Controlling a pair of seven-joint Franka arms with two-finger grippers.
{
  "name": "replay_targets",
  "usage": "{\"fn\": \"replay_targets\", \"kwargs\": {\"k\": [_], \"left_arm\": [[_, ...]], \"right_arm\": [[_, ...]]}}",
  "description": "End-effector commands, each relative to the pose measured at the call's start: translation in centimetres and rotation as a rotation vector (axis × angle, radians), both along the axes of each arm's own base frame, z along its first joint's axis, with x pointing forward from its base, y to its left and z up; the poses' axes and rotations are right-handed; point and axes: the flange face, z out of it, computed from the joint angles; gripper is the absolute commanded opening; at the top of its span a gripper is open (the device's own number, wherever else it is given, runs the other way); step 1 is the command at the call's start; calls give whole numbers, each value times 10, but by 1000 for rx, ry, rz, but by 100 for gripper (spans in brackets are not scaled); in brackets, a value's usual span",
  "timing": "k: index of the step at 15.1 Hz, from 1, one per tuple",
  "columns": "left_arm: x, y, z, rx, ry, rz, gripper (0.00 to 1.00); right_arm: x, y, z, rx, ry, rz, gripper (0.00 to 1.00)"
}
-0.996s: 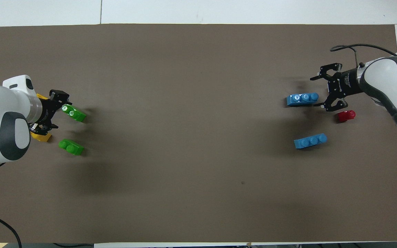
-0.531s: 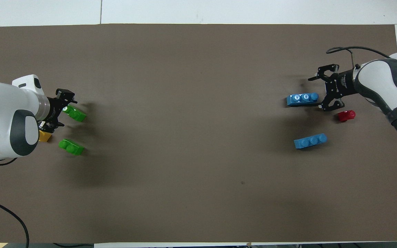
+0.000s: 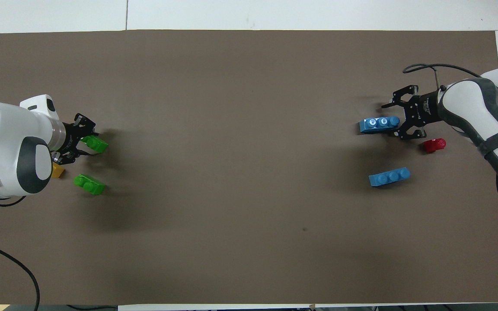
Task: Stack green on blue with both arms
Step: 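Grasp the green brick with the left gripper while the right gripper grasps the blue brick, then carry the green brick with the left gripper toward the right gripper's blue brick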
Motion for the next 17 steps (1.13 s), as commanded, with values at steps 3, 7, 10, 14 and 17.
{"fn": "replay_targets", "kwargs": {"k": [3, 7, 10, 14, 17], "left_arm": [[14, -2, 8, -9, -23, 8, 0], [19, -13, 41, -14, 4, 18, 0], [33, -34, 89, -24, 38, 125, 0], [27, -83, 132, -35, 40, 285, 0], [9, -115, 159, -31, 64, 359, 0]], "right_arm": [[1, 2, 7, 31, -44, 56, 0], [15, 19, 39, 54, -3, -4, 0], [30, 68, 88, 64, 59, -100, 0], [23, 154, 119, 57, 77, -87, 0], [6, 240, 122, 45, 64, -4, 0]]}}
